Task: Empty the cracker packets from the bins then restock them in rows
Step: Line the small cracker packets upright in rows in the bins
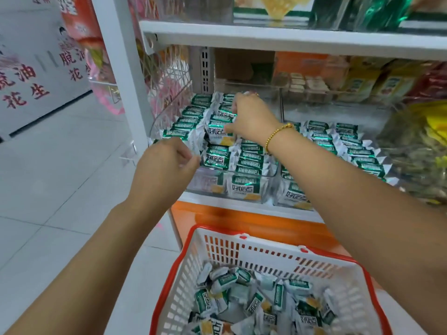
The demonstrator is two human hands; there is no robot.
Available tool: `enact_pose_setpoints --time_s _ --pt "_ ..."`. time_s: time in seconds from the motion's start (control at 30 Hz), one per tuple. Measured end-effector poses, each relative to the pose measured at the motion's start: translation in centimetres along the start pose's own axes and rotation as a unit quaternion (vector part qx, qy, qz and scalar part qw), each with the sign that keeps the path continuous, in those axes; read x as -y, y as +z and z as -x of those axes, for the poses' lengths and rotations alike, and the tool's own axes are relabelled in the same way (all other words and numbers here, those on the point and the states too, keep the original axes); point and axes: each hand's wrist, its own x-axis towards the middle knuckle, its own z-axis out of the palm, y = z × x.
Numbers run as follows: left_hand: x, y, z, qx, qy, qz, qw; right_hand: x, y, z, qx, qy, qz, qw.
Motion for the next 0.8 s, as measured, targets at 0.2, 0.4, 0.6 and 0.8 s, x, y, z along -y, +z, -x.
enact_pose_setpoints --time_s 0.2,0.4,0.6,0.8 --pt "-1.7 2.8 5.1 0.159 0.071 0.002 0.985 -1.7 -2.8 10.7 0.027 -0.136 -0.050 0.989" --pt "1.0 10.0 12.2 0.377 0.058 -0.054 0.923 -9.2 5.7 20.5 0.278 -0.049 -0.134 0.950" --pt "5.0 16.0 18.8 0.503 -0.067 -0.082 0.858 -15.1 17.5 26.8 0.436 0.065 -0.076 0.894" --pt "6.5 21.3 25.1 0.487 -0.248 -0.059 0.836 -17.9 25.9 31.3 0.468 0.110 -0.103 0.871"
